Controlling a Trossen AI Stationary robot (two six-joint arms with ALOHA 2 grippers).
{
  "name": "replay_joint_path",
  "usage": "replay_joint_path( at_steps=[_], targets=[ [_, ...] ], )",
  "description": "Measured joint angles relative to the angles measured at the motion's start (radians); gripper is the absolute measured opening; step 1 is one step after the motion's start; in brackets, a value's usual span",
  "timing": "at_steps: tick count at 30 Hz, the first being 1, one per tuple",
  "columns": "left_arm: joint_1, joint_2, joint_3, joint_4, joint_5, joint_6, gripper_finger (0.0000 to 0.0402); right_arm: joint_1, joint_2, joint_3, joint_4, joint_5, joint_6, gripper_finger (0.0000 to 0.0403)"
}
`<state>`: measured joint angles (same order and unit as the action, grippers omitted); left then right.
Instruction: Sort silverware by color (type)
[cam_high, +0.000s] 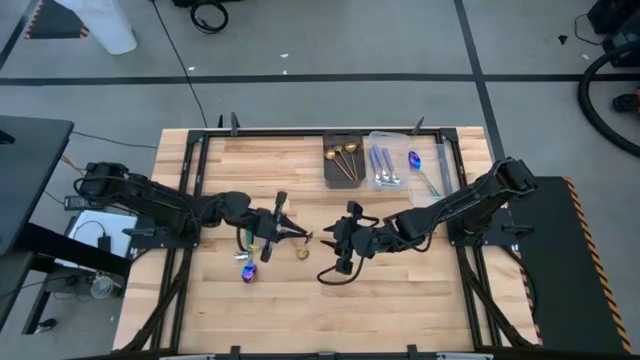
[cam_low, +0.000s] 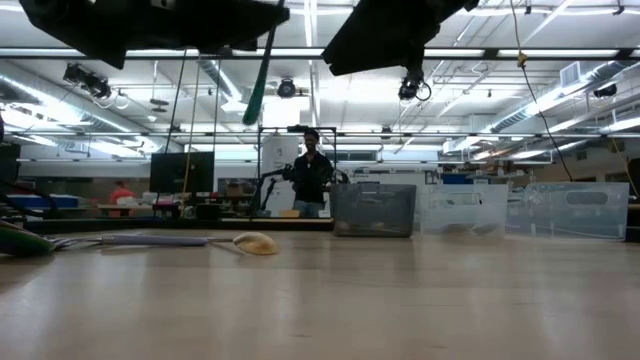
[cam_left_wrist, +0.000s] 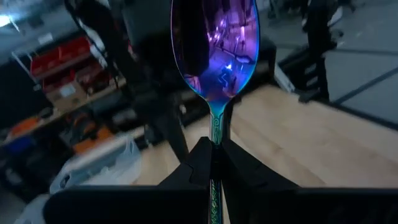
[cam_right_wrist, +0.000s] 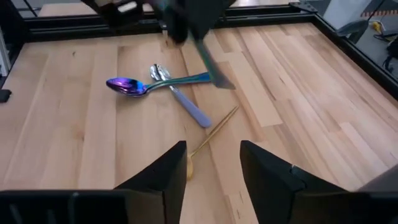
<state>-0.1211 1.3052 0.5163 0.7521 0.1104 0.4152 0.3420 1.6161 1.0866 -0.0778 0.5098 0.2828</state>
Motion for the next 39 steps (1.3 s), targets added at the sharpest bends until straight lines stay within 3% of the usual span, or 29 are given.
replay_joint_path(
  at_steps=[6,13,23,39],
  targets=[
    [0.014,0.000,0.000,0.113,0.071,0.000,0.0025,-0.001,0.000,0.000,0.085,0.006,-0.067,0.0160],
    [0.013,0.000,0.000,0.196,0.072,0.000,0.0025,-0.009,0.000,0.000,0.230,0.004,-0.190,0.0160],
    [0.014,0.000,0.000,0.337,0.071,0.000,0.0025,-0.048,0.000,0.000,0.300,-0.011,-0.296,0.0160],
    [0.013,0.001,0.000,0.352,0.048,-0.005,0.0025,-0.136,-0.014,0.000,0.335,-0.251,-0.417,0.0160]
  ],
)
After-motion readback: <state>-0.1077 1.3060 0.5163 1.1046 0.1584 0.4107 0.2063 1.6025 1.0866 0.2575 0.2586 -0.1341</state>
